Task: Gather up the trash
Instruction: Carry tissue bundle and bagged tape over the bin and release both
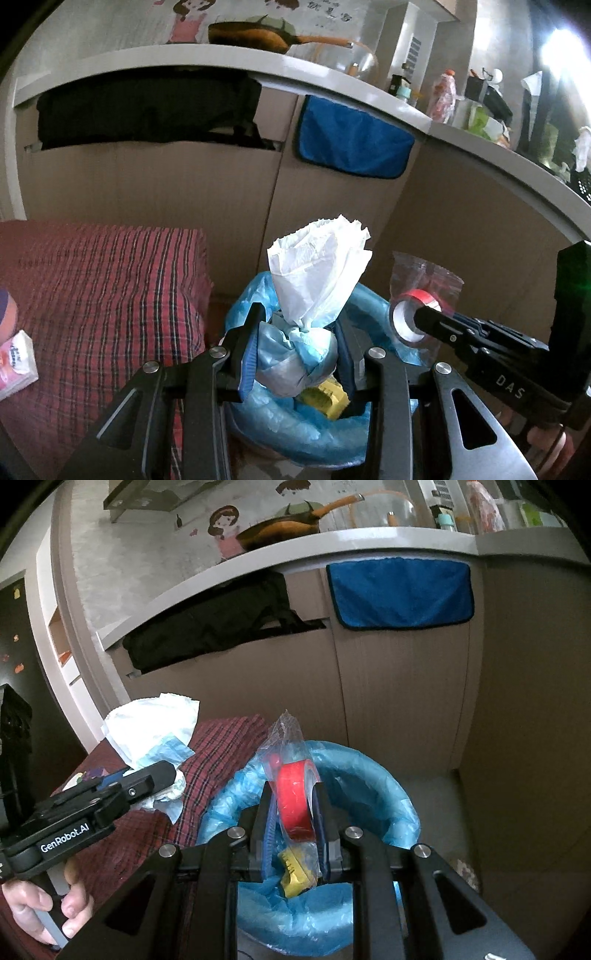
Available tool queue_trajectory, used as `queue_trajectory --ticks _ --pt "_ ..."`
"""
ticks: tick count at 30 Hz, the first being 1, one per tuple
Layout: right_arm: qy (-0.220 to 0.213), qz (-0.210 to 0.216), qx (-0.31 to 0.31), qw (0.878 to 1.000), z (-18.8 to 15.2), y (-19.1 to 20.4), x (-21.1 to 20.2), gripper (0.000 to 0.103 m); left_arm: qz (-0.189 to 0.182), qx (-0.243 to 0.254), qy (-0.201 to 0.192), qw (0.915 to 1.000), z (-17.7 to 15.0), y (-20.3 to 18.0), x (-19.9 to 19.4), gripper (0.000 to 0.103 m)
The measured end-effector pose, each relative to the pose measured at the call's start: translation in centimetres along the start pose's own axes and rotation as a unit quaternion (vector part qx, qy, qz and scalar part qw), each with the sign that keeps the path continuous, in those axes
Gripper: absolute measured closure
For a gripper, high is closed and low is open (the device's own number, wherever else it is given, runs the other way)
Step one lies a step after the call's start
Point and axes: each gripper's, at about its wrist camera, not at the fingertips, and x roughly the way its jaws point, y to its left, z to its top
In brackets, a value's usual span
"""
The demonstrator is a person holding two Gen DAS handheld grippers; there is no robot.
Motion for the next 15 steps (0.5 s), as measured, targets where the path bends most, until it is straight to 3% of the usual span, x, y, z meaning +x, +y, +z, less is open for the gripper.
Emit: queue_trajectory --ticks 15 --pt "0.018 -0.017 0.004 1.0 -0.5 -0.7 2.9 0.086 0.012 0.008 0.027 0.9995 -1.0 -0.2 3.7 0.066"
